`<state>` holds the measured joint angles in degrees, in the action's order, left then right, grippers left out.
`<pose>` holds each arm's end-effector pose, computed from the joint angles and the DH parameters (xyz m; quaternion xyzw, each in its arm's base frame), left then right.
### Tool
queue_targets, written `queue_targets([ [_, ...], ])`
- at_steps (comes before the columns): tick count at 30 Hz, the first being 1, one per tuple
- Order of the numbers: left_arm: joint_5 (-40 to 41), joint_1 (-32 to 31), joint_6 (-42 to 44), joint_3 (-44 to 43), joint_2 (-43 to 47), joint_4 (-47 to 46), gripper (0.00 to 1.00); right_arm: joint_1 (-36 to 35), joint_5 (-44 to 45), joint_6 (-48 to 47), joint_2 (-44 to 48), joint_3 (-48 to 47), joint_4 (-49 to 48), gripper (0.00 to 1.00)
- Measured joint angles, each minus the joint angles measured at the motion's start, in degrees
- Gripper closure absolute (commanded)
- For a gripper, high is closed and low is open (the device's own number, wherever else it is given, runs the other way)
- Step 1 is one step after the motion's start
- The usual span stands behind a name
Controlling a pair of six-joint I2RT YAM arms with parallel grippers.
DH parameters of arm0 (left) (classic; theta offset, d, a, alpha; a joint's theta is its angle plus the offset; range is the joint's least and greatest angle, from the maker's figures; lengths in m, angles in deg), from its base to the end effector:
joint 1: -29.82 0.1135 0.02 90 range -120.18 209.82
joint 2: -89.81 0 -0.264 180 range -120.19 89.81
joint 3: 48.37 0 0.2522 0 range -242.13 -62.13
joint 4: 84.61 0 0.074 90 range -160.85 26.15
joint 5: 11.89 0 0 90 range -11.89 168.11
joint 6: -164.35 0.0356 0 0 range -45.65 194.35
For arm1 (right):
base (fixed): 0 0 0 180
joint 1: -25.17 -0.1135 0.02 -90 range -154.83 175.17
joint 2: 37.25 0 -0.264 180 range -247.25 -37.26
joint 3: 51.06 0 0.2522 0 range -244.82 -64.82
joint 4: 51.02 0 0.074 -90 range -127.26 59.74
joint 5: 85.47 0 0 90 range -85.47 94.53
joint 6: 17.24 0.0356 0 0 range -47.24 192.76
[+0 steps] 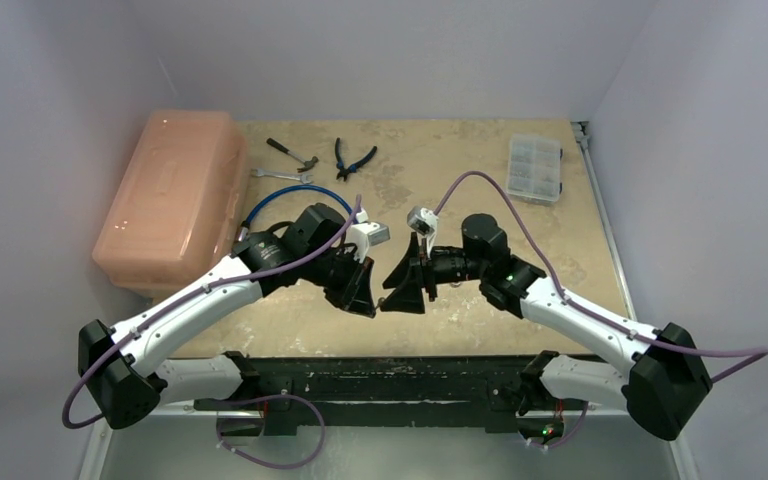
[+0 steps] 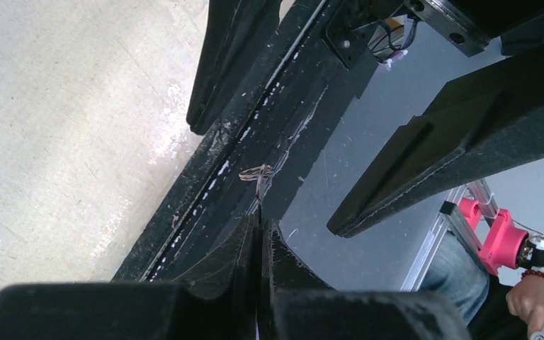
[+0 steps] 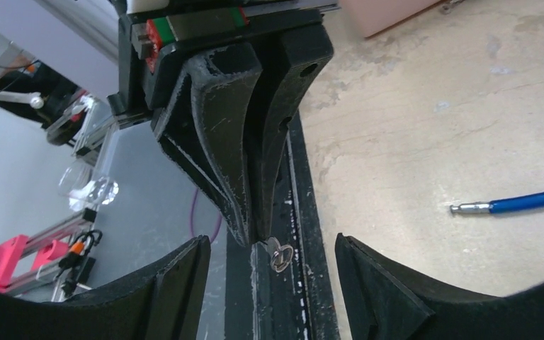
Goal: Unlock with the key
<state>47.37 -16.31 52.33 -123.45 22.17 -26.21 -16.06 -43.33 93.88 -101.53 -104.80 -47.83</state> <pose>0.1501 -0.1824 0.3091 0.2764 0.8703 -0.3874 0.1269 0.1695 0.1836 0.2820 -0.3722 0.6642 0.5652 0.3178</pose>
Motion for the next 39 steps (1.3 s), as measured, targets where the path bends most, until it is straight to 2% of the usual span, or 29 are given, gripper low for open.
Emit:
queue_targets([
  [5, -1.22, 0.0, 0.0, -0.2, 0.02, 0.09, 1.0, -0.31, -3.06, 0.09, -0.37, 0.0, -1.29, 0.45],
  [10, -1.7, 0.0, 0.02, -0.33, 0.15, 0.04, 1.0, -0.46, -4.81, 0.31, -0.74, 0.0, -2.01, 0.51],
  [15, -1.66, 0.0, 0.02, -0.33, 0.39, 0.02, 1.0, -0.55, -5.95, 0.48, -1.79, 0.0, -2.71, 0.63],
  [18, -1.66, 0.0, 0.02, -0.33, 0.79, 0.0, 1.0, -0.76, -6.01, 0.5, -2.23, 0.0, -2.78, 0.63],
  [23, -1.66, 0.0, 0.02, -0.33, 0.98, -0.02, 1.0, -0.76, -5.99, 0.44, -2.71, 0.0, -2.8, 0.71],
  [32, -1.86, 0.0, 0.04, -0.31, 1.42, -0.11, 1.0, -0.76, -5.88, 0.2, -2.95, 0.0, -2.8, 1.0],
  [39, -1.88, 0.0, 0.11, -0.31, 1.44, 0.02, 1.0, -0.76, -5.84, 0.22, -2.93, 0.0, -2.75, 1.0],
])
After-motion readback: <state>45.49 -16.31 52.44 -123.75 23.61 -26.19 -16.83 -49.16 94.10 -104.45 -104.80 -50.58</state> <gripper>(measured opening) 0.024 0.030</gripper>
